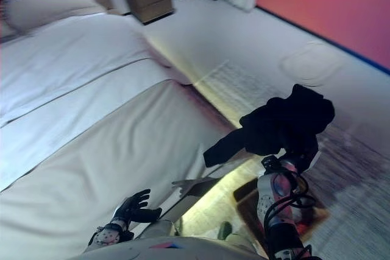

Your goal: Pick up the clothes from the bed and place them into the basket

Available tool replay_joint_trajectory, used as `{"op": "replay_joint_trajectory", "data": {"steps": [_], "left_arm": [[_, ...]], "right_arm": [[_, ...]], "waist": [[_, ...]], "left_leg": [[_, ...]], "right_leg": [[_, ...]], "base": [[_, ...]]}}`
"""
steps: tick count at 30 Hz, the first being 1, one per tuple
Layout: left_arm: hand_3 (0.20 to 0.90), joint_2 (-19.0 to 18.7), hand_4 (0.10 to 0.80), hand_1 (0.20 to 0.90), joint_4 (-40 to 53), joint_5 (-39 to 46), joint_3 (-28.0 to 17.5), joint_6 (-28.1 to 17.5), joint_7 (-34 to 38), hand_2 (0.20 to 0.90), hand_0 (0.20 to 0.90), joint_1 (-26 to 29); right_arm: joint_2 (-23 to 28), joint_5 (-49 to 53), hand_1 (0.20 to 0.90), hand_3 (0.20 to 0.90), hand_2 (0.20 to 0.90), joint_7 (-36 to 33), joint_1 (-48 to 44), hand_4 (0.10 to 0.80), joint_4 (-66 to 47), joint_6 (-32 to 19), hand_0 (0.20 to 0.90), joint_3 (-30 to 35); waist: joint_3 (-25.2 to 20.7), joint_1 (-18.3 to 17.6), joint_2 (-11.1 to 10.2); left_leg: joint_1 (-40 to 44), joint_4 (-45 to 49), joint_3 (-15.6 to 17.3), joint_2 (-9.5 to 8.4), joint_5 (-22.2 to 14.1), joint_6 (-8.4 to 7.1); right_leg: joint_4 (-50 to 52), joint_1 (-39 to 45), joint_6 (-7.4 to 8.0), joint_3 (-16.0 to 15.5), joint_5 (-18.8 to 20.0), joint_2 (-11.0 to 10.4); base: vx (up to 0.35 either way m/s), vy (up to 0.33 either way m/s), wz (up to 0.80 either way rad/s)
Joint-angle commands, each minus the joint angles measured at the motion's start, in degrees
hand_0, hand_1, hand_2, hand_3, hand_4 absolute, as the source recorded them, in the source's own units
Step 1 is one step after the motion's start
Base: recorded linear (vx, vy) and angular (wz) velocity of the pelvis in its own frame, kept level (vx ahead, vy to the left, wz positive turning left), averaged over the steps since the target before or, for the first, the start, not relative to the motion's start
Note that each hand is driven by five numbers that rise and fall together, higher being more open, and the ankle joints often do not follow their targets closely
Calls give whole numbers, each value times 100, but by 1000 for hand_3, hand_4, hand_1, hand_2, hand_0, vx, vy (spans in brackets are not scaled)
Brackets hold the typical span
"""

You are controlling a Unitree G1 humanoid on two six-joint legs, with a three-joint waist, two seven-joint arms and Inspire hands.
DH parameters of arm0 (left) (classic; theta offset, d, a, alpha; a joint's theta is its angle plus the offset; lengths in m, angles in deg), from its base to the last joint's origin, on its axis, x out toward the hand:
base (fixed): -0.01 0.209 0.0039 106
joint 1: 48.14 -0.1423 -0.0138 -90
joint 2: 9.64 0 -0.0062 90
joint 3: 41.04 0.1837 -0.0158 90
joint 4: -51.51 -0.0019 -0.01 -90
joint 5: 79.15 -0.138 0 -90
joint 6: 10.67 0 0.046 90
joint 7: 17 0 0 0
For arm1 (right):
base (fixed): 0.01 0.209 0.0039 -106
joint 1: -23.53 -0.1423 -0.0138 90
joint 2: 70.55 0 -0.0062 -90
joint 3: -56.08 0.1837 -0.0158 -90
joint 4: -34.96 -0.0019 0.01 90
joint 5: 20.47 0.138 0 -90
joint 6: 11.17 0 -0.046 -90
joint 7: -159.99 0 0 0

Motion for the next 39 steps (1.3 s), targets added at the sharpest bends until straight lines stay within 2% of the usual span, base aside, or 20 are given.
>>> {"op": "replay_joint_trajectory", "data": {"steps": [1,6,7,8,9,10,12,16,19,23,34,37,39], "left_arm": [[900,410,800,900,218,3,195,-328,46,900,900,211],[900,203,800,900,68,9,136,-84,110,900,900,366],[900,142,800,900,15,30,16,18,179,900,900,340],[900,114,800,900,-8,26,-42,51,216,900,900,314],[900,55,800,900,-47,36,-127,87,281,900,900,281],[900,-4,800,900,-94,42,-175,72,311,900,900,269],[900,-40,800,900,-263,64,-229,52,378,900,900,315],[900,24,800,900,-554,115,-566,-38,237,900,900,301],[900,117,800,900,-549,86,-514,-142,155,900,900,289],[900,228,800,900,-349,146,-380,-270,90,900,900,314],[900,106,800,900,-251,-93,-373,-16,141,900,900,218],[900,74,800,900,-276,-67,-393,4,202,900,900,157],[900,85,800,900,-251,-74,-452,23,221,900,900,144]], "right_arm": [[379,-354,300,200,300,4,-543,100,-655,-486,300,-153],[344,-795,300,200,300,-272,-369,100,-628,-622,300,-58],[322,-1023,300,200,300,-217,-372,100,-683,-579,300,-60],[331,-1109,300,200,300,-178,-381,100,-728,-552,300,-76],[353,-1262,300,200,300,-166,-390,100,-922,-455,300,-171],[397,-1411,300,200,300,-195,-359,100,-1115,-416,300,-278],[445,-1559,300,200,300,-266,-331,100,-1201,-387,300,-353],[600,-1224,300,200,300,37,-274,100,-995,-263,300,-501],[575,-957,300,200,300,181,-249,100,-679,-159,300,-478],[506,-870,300,200,300,213,-180,100,-266,-165,300,-386],[559,-812,300,200,300,-378,-237,100,624,-87,300,21],[669,-1345,300,200,300,-788,-297,100,821,-218,300,122],[783,-1903,300,200,300,-950,-323,100,546,-353,300,117]], "waist": [[-20,-15,663],[-228,-148,813],[-267,-122,842],[-281,-103,850],[-302,-91,913],[-327,-108,946],[-337,-100,911],[-371,-64,764],[-411,-8,690],[-464,48,647],[-508,126,704],[-479,128,751],[-446,126,766]], "left_leg": [[-434,-261,241,323,386,-139],[119,-860,362,284,370,-83],[223,-1004,473,293,370,-55],[270,-1073,519,293,382,-39],[309,-1237,553,317,425,1],[262,-1286,565,334,478,33],[193,-1236,520,335,507,18],[143,-1168,603,402,573,-147],[26,-1163,640,462,638,-231],[5,-1171,585,487,653,-251],[149,-1232,439,466,611,-260],[171,-1241,417,472,614,-272],[173,-1245,392,472,618,-279]], "right_leg": [[126,580,641,-1157,-32,-315],[171,503,813,-1302,19,-505],[510,409,901,-1514,71,-601],[712,333,944,-1586,113,-662],[1198,172,1002,-1623,205,-793],[1431,58,1011,-1494,112,-799],[1143,161,955,-1512,-137,-623],[169,520,824,-1554,-69,-463],[-52,694,772,-1583,-73,-386],[-104,779,732,-1703,-94,-348],[-105,860,718,-1833,-125,-317],[-108,862,728,-1813,-114,-319],[-125,865,742,-1811,-95,-323]], "base": [[32,218,-134],[55,184,-76],[7,86,-24],[-31,102,-37],[-96,64,-56],[-124,31,-55],[-89,-63,-20],[-6,-105,-5],[-7,-76,-9],[4,-51,2],[17,-30,7],[-5,-11,1],[-40,-20,2]]}}
